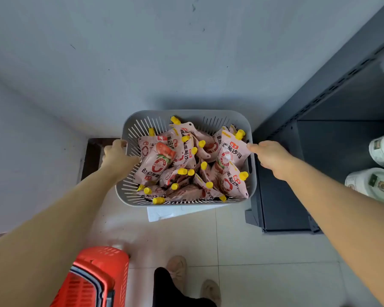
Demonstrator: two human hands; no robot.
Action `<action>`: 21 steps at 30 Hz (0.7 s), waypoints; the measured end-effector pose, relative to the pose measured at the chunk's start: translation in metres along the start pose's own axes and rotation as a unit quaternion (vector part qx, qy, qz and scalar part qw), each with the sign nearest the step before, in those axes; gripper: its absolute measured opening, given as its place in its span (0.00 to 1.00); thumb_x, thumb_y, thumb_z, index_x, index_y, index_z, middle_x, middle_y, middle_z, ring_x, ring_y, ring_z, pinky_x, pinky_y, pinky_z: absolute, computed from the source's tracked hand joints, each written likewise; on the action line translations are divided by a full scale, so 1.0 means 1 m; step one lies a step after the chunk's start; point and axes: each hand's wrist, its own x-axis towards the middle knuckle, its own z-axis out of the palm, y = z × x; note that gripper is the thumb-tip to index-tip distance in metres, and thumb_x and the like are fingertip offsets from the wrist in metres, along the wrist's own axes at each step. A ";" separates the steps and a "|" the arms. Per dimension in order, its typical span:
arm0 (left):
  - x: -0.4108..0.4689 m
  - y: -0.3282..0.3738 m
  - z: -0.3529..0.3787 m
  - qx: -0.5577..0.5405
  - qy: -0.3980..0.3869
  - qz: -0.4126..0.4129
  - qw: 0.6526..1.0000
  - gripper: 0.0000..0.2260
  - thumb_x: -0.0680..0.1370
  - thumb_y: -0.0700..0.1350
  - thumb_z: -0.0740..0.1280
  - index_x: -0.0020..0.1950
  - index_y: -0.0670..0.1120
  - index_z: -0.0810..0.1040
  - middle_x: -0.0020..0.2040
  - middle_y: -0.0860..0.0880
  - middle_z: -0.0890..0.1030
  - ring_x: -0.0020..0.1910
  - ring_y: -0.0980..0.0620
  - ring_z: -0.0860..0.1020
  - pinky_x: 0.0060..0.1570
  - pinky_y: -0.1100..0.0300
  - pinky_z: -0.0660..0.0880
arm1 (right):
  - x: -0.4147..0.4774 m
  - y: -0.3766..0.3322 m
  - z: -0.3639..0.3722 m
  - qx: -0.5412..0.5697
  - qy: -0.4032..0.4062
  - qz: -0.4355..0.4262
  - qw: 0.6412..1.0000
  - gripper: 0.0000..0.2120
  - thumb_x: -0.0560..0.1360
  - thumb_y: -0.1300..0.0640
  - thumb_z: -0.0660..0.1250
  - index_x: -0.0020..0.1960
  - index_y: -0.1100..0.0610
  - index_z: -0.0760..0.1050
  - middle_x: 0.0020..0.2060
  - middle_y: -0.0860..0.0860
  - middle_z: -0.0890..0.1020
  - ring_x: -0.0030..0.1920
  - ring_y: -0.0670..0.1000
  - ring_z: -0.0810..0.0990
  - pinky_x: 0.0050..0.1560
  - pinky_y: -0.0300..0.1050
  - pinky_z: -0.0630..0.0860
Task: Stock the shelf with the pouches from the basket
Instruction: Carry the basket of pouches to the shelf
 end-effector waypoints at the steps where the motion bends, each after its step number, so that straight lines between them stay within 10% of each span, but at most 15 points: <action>1: 0.002 -0.001 0.002 -0.010 0.007 -0.008 1.000 0.29 0.74 0.42 0.69 0.72 0.47 0.61 0.70 0.41 0.62 0.60 0.36 0.73 0.58 0.40 0.75 | 0.003 0.002 0.002 0.021 -0.002 0.012 1.000 0.22 0.79 0.51 0.61 0.68 0.63 0.67 0.59 0.59 0.75 0.61 0.57 0.72 0.65 0.51 0.70; 9: 0.023 0.001 0.012 -0.162 0.011 -0.103 0.981 0.27 0.77 0.46 0.66 0.72 0.42 0.61 0.63 0.40 0.75 0.54 0.42 0.77 0.47 0.51 0.73 | 0.025 0.007 0.013 0.166 -0.001 0.074 0.983 0.15 0.80 0.48 0.59 0.52 0.60 0.75 0.48 0.55 0.82 0.46 0.53 0.80 0.53 0.48 0.76; 21: 0.034 0.001 0.009 -0.364 0.008 -0.164 0.917 0.15 0.76 0.52 0.66 0.57 0.43 0.77 0.39 0.50 0.72 0.36 0.56 0.69 0.34 0.64 0.69 | 0.031 0.009 0.033 0.232 0.042 0.085 0.968 0.26 0.78 0.38 0.52 0.56 0.58 0.75 0.35 0.52 0.79 0.38 0.50 0.76 0.47 0.45 0.73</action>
